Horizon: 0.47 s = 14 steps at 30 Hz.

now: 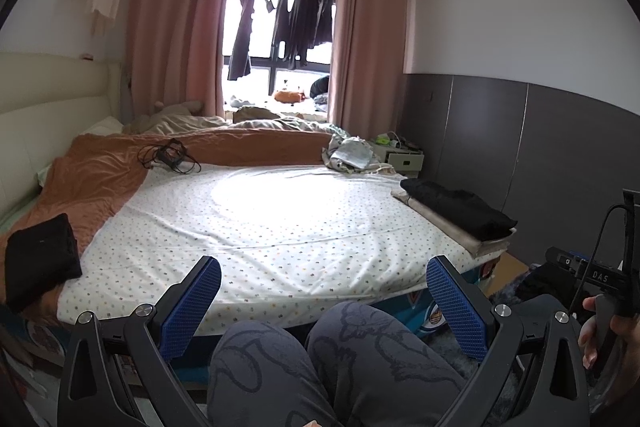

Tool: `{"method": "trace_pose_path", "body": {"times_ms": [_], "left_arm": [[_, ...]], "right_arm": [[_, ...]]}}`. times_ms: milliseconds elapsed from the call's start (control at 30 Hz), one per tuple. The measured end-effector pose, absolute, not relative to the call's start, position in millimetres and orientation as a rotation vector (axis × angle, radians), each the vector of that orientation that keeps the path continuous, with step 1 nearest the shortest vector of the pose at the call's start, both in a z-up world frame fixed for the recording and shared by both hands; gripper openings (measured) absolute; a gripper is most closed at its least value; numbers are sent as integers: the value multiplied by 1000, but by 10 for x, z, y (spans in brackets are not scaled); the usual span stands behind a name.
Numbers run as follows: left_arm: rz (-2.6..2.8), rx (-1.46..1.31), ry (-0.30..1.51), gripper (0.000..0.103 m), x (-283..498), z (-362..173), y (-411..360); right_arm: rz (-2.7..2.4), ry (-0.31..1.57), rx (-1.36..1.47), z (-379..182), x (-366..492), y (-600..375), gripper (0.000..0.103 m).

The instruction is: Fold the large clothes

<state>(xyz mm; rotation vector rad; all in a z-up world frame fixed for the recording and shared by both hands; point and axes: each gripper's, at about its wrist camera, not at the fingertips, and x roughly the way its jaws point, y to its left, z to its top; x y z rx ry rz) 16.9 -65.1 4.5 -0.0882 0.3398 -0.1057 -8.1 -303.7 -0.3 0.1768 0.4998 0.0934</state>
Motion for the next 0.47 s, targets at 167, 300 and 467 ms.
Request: {"method": "trace_pose_path", "body": {"times_ms": [167, 300, 467], "left_arm": [[-114, -84, 330, 103, 146, 38, -669], [-118, -78, 324, 103, 114, 28, -684], [-121, -68, 315, 103, 87, 37, -704]], "right_arm": [[103, 503, 189, -10, -85, -3044, 98], [100, 504, 194, -8, -90, -3061, 98], [108, 503, 202, -5, -116, -3068, 98]]}}
